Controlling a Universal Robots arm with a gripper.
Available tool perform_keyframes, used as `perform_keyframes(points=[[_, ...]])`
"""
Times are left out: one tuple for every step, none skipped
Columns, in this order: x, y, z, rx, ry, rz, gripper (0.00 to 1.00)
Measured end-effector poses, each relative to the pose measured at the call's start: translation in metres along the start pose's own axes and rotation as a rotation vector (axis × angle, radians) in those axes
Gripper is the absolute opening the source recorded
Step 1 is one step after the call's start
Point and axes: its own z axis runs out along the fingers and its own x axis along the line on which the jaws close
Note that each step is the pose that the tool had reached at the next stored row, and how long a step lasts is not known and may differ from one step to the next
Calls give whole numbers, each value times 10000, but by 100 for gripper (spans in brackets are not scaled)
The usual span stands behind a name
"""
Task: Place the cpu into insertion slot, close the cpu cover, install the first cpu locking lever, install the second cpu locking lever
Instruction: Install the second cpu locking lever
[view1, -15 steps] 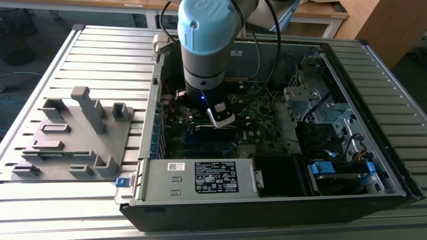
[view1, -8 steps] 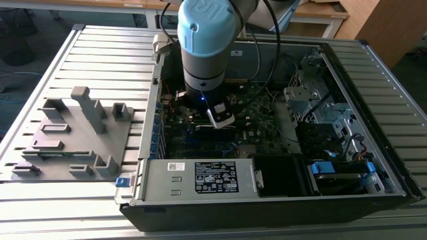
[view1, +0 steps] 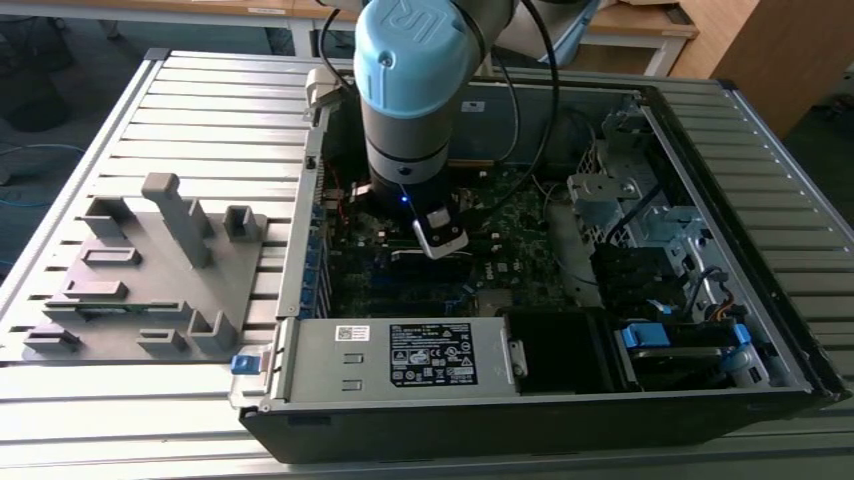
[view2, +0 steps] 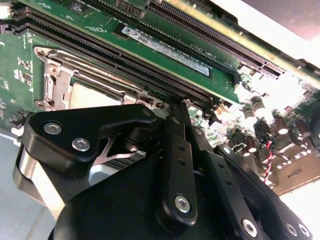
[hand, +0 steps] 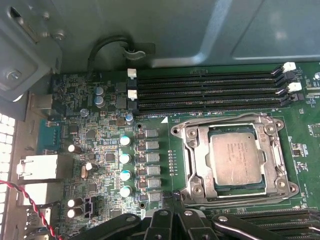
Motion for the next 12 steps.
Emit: perform_keyframes(points=[[0,0,0,0,0,0,11],[0,0,0,-1,-1,0,11],[0,1,-3,-2,-1,1,11],[1,3,-9,-2,-2,1,11],[0,5,-17,-2,-1,1,11],[0,8,-25,-3,-1,1,11],[0,9,-33,0,0,1,11],[0,10,-37,1,0,1,11],[0,11,-37,-3,-1,1,11],[0,11,-36,-3,-1,1,11],[0,10,-34,-3,-1,1,11],[0,9,-29,-3,-1,1,11]])
